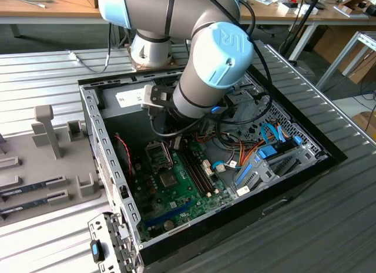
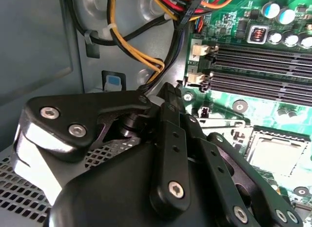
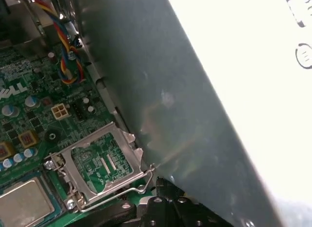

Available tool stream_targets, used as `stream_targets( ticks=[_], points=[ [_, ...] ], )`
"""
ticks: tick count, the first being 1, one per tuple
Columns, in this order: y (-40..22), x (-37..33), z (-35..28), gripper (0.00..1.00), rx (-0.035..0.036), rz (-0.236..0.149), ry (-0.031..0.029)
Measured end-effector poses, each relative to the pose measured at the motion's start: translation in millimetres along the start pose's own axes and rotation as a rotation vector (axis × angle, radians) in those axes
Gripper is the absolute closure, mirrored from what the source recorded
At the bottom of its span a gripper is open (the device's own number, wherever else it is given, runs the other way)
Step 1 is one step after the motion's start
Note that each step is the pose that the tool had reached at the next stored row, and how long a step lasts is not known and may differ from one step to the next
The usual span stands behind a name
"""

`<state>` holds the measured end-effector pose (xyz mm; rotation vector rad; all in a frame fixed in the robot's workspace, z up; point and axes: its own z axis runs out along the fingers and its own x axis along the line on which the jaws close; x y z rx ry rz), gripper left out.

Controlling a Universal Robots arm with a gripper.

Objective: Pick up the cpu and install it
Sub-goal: 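Close the cpu cover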

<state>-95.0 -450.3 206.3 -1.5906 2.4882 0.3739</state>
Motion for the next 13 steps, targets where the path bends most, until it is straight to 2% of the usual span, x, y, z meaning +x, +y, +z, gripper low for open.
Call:
stream_targets(
  ticks=[7, 13],
  points=[
    [1.7, 2.5, 4.5, 0.89, 0.0010, 0.006, -0.0017],
    [4.6, 3.9, 4.9, 0.89, 0.0010, 0.006, -0.0019]
  ],
)
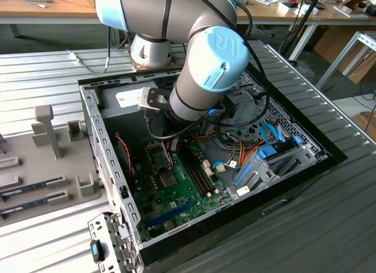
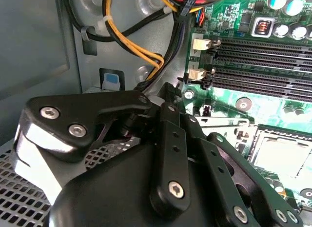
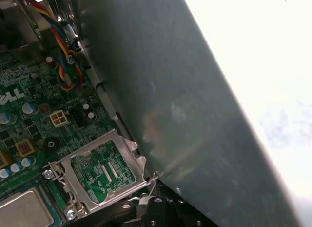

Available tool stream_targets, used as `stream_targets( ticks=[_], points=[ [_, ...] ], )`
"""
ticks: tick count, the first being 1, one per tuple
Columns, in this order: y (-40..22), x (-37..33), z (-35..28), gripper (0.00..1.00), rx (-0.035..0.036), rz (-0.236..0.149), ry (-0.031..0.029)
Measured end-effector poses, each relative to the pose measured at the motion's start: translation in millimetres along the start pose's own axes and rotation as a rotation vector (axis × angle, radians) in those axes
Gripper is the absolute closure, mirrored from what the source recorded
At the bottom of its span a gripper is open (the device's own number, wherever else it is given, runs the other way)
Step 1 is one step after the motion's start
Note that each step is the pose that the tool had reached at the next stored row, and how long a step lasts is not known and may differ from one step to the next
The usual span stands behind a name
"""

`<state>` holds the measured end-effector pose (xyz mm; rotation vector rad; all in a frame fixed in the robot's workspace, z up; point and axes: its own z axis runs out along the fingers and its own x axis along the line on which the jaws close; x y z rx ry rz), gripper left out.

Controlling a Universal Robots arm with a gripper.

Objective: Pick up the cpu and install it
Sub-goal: 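Close the cpu cover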

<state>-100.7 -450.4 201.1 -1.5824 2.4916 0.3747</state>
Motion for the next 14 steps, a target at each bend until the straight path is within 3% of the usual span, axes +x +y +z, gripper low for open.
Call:
stream_targets(
  ticks=[14],
  points=[
    [0.6, 3.3, -1.8, 0.89, 0.0001, 0.000, 0.0004]
  ],
)
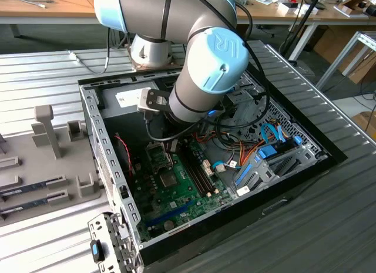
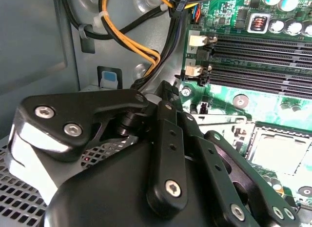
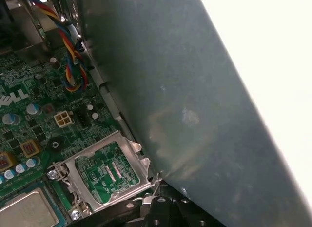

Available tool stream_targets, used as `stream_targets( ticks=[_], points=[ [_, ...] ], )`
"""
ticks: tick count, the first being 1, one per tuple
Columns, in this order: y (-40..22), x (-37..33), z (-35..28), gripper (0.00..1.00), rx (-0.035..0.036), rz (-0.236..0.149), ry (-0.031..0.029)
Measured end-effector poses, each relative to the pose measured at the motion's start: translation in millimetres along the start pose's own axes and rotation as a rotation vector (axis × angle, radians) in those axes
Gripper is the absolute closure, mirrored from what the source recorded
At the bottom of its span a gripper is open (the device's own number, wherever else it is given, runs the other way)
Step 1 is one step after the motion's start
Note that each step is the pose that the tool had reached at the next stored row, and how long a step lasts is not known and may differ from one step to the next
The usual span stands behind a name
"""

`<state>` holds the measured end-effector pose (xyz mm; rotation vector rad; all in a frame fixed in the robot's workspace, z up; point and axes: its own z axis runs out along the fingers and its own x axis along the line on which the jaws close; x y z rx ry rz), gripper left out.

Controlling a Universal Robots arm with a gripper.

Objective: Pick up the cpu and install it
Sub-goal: 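Close the cpu cover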

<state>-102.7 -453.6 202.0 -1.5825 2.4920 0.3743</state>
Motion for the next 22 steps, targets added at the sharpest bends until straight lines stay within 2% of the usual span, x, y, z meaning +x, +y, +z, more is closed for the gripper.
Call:
stream_targets(
  ticks=[9, 22],
  points=[
    [0.7, -1.6, -6.1, 0.89, 0.0000, 0.000, -0.0001],
    [1.4, 2.8, -6.4, 0.89, -0.0007, 0.000, -0.0020]
  ],
)
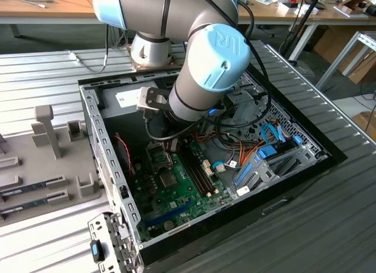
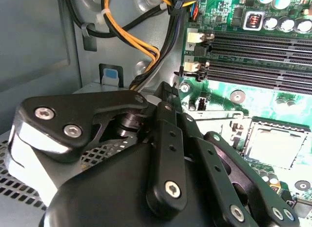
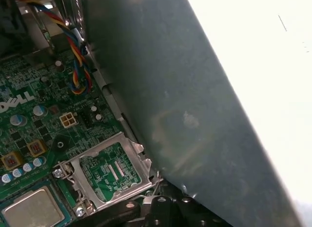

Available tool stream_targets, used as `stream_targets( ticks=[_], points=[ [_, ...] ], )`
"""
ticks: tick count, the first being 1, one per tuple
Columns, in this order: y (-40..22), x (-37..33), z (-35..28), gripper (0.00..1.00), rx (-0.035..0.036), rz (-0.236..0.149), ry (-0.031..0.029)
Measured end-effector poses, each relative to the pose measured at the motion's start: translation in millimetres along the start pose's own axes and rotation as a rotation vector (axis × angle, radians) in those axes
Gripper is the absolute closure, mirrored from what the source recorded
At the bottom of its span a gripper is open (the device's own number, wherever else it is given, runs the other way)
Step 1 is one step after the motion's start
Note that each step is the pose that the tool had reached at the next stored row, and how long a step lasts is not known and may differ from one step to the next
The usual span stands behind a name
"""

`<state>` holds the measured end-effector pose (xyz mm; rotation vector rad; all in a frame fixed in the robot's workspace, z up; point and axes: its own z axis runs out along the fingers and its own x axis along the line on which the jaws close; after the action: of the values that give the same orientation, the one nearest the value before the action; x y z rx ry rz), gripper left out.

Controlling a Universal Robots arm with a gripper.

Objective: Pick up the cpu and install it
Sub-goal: 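Close the cpu cover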

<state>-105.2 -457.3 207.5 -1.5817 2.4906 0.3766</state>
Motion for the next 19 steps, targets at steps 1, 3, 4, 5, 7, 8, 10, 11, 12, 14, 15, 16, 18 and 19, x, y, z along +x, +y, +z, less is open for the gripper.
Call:
stream_targets(
  ticks=[1, 3, 4, 5, 7, 8, 10, 11, 12, 14, 15, 16, 18, 19],
  points=[
    [-0.1, 0.5, -0.4, 0.89, -0.0002, 0.000, 0.0000],
    [-0.2, 0.6, -1.1, 0.89, -0.0002, 0.000, 0.0000],
    [-0.2, 0.5, -1.7, 0.89, -0.0002, 0.000, 0.0000],
    [-0.2, 0.4, -2.4, 0.89, -0.0002, 0.000, -0.0001],
    [-0.1, 0.2, -3.9, 0.89, -0.0002, 0.000, -0.0001],
    [0.0, 0.1, -4.5, 0.89, -0.0002, 0.000, -0.0001],
    [0.0, -0.1, -5.9, 0.89, -0.0003, 0.000, -0.0002],
    [0.0, -0.1, -6.6, 0.89, -0.0002, 0.000, -0.0002],
    [0.1, -0.2, -7.2, 0.89, -0.0002, 0.000, -0.0003],
    [0.0, -0.1, -8.5, 0.89, -0.0002, 0.000, -0.0005],
    [0.0, 0.0, -8.8, 0.89, -0.0002, 0.000, -0.0004],
    [-0.1, 0.2, -9.0, 0.89, -0.0003, 0.000, -0.0003],
    [-0.5, 1.1, -9.3, 0.89, -0.0002, 0.000, -0.0004],
    [-0.8, 1.7, -9.7, 0.89, -0.0003, 0.000, -0.0003]
  ],
)
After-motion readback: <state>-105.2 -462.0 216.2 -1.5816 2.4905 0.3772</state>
